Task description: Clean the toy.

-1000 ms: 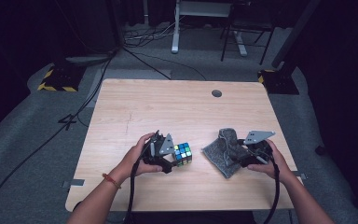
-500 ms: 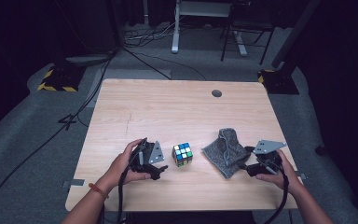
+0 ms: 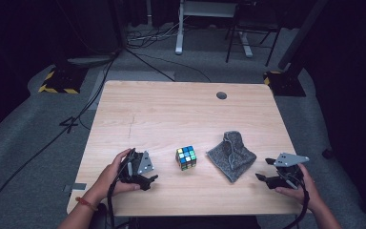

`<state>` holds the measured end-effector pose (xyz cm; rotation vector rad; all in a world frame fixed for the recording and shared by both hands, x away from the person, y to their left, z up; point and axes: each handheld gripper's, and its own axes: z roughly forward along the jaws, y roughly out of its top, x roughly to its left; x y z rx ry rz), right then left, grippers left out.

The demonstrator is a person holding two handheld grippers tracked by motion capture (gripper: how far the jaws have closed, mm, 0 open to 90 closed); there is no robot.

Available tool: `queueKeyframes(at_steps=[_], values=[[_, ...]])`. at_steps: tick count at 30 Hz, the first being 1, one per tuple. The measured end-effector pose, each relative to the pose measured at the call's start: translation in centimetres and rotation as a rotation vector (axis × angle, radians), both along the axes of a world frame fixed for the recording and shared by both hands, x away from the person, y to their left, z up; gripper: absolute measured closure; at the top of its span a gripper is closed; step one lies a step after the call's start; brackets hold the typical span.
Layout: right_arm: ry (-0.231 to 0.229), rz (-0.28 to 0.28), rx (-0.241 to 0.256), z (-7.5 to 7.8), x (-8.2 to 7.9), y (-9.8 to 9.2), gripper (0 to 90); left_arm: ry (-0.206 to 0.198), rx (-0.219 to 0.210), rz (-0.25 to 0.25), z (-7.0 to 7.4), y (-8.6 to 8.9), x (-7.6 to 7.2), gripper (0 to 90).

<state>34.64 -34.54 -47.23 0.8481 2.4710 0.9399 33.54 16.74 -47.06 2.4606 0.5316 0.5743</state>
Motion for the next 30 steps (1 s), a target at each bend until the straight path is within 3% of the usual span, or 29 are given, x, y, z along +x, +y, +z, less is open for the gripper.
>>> queueKeyframes(at_steps=[5, 15, 20, 24, 30], values=[[0.024, -0.062, 0.034, -1.3, -0.4, -1.9, 26.0, 0.035, -0.064, 0.033, -0.1, 1.5, -0.1, 16.6], [0.055, -0.139, 0.089, -2.6, -0.9, -3.9, 24.8, 0.12, -0.075, 0.087, -2.0, 3.8, 1.0, 16.6], [0.046, -0.16, 0.114, -2.9, -1.1, -4.2, 23.5, 0.157, -0.146, 0.109, -2.5, 4.6, 1.1, 16.6], [0.035, -0.166, 0.129, -3.1, -1.3, -4.3, 23.4, 0.199, -0.244, 0.135, -3.3, 5.6, 1.3, 15.8], [0.032, -0.169, 0.131, -3.1, -1.3, -4.3, 23.4, 0.193, -0.249, 0.139, -3.3, 5.7, 1.2, 15.2]])
